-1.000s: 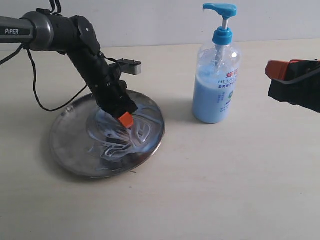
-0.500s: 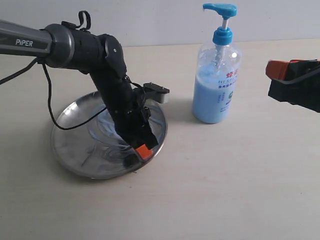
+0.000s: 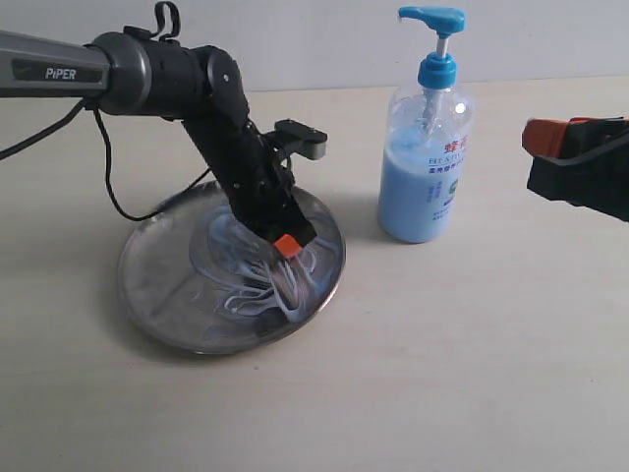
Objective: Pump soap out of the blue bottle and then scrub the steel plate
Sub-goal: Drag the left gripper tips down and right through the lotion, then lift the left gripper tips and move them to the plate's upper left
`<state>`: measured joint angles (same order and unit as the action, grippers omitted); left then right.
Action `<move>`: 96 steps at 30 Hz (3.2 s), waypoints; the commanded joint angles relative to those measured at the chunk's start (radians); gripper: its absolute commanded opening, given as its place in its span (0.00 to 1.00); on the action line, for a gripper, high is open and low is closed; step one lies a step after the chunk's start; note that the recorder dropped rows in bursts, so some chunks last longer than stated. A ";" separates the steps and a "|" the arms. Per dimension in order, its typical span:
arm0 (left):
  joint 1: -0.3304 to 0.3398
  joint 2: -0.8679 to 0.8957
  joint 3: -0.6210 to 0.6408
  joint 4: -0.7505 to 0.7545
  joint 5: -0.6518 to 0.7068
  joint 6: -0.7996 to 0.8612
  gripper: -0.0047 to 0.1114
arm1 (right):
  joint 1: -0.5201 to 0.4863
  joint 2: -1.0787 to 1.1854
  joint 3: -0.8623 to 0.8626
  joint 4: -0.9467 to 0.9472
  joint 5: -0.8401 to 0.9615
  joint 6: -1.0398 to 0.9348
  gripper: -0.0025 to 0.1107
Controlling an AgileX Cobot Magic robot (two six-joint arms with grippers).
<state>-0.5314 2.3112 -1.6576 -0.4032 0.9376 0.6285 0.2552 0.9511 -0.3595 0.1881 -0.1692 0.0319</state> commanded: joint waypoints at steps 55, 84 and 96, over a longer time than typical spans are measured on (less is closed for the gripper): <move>0.024 0.213 -0.308 0.165 0.097 -0.218 0.04 | 0.000 -0.008 0.004 -0.007 -0.014 -0.005 0.38; 0.175 0.213 -0.308 0.262 0.224 -0.239 0.04 | 0.000 -0.008 0.004 -0.007 -0.014 -0.008 0.38; 0.150 0.209 -0.306 0.080 0.269 -0.101 0.04 | 0.000 -0.008 0.004 -0.007 -0.014 -0.010 0.38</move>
<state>-0.3581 2.4750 -1.9908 -0.3063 1.1780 0.5081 0.2552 0.9511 -0.3595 0.1881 -0.1712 0.0319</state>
